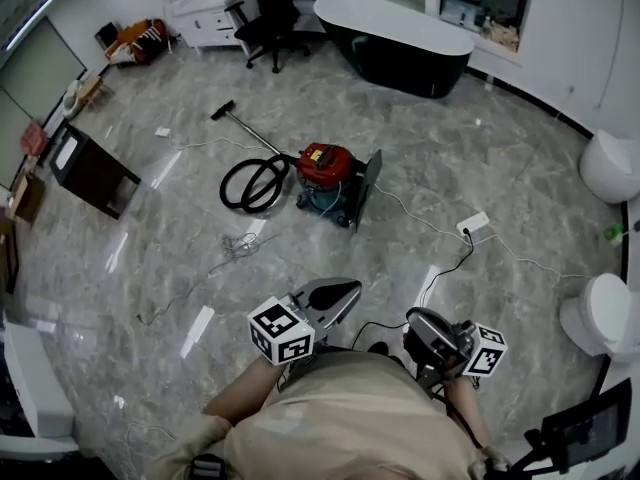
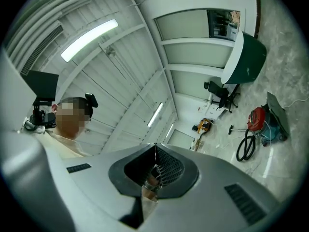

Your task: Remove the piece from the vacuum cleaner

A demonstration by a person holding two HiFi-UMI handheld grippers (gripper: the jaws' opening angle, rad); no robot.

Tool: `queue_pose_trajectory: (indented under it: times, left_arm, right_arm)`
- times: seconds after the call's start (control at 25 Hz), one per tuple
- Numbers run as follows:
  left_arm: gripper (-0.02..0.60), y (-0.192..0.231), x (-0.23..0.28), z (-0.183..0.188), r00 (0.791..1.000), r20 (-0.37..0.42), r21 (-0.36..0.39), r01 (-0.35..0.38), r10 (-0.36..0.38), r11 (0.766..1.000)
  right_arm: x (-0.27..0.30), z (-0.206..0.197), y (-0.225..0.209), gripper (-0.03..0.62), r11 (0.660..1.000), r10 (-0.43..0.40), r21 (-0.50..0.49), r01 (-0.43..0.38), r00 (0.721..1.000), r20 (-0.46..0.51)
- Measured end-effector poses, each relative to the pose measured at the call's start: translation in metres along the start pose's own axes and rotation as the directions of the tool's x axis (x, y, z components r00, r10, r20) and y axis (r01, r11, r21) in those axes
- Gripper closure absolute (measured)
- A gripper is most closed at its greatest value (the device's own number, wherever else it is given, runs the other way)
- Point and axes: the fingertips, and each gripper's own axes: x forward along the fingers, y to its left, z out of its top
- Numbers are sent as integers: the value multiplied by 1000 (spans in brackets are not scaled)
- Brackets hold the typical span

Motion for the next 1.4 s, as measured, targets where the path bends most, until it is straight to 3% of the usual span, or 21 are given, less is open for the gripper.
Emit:
queue_pose_trajectory:
  times: [0.16,0.32,0.72,0.96,1.08,1.2,1.4]
  left_arm:
    - [578,8,9,3,991,-22,14,-130,130,991]
    - [578,13,15,3,980,-48,27,-193,194,981]
    - [578,18,39,9,981,-70,86,-175,182,981]
    - [589,44,44,32,983,16,108,-185,185,977]
    - [589,73,29,46,977,62,112,-208,203,972]
    - [588,100,12,58,971,102,169,-232,218,958]
    - [589,146,-18,85,967,122,341,-254,225,905]
  right_arm:
    - [0,0,-8,592,1000,17,-13,-19,991,-129]
    - [-1,-4,-17,592,998,9,-53,-20,978,-211]
    - [-9,5,-27,592,987,-67,-156,32,972,-225]
    - [-11,20,-37,592,968,-175,-209,141,973,-152]
    - [9,19,-47,592,960,-200,-232,156,964,-177]
    - [39,13,-61,592,953,-224,-255,162,946,-235]
    - [110,5,-81,592,929,-265,-341,145,904,-337]
